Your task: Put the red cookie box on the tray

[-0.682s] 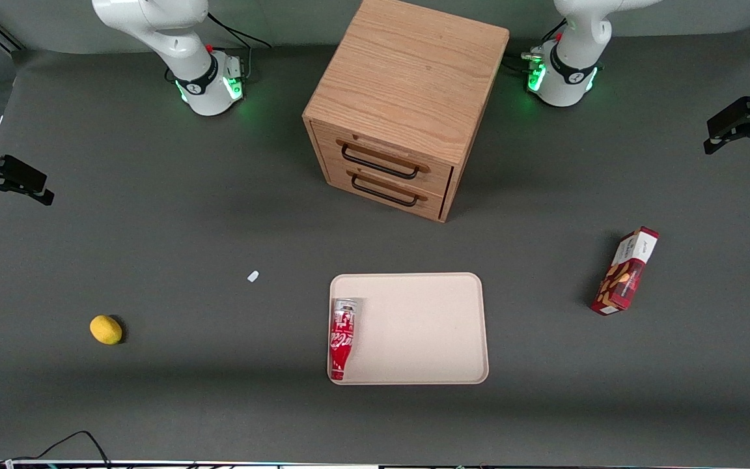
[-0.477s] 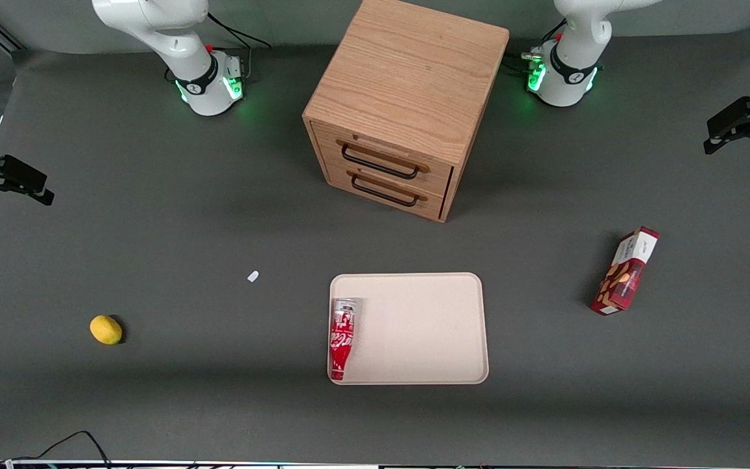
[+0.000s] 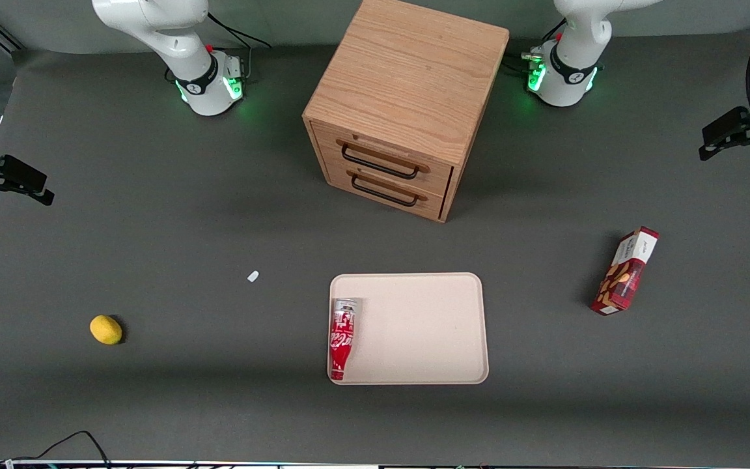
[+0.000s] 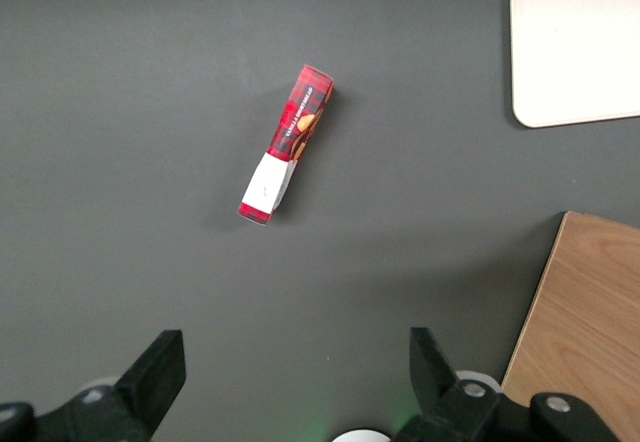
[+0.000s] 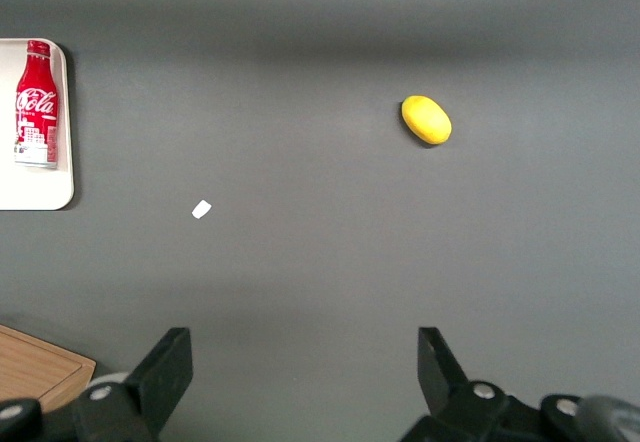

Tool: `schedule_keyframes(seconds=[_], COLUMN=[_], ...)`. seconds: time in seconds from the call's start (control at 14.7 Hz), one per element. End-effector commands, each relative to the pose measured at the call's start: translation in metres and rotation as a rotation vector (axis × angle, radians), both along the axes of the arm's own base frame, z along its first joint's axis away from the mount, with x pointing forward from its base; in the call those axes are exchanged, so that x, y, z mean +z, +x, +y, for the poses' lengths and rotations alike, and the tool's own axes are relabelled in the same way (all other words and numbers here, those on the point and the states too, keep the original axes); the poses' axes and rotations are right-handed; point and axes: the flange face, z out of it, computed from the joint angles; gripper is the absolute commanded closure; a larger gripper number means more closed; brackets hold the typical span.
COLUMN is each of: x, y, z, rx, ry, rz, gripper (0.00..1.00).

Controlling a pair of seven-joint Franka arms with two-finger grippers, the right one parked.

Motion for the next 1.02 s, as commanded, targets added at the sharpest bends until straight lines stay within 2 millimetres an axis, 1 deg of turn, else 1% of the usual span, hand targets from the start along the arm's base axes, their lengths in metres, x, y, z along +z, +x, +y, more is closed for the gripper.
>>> schedule_keyframes(seconds=[0.0, 0.14, 0.27, 0.34, 0.61, 0.75, 0.82, 0.95], x=[-0.042, -0.072, -0.099, -0.114, -0.191, -0.227, -0.246, -0.277], y=[0.023, 0.041, 0.053, 0.058, 0.064, 0.068, 0.066, 0.063], z=[0.001, 0.004, 0.007, 0.010, 0.009, 0.013, 0.015, 0.014], rx=[-0.057, -0.096, -0.198, -0.222, -0.253, -0.313, -0.335, -0.347], ry=[-0.003, 0.012, 0.046, 0.042, 0.048, 0.044, 0.041, 0.037], rz=[0.067, 0.074, 0.085, 0.081, 0.002, -0.023, -0.030, -0.051], gripper=[0.00, 0.00, 0.00, 0.00, 0.00, 0.00, 0.00, 0.00])
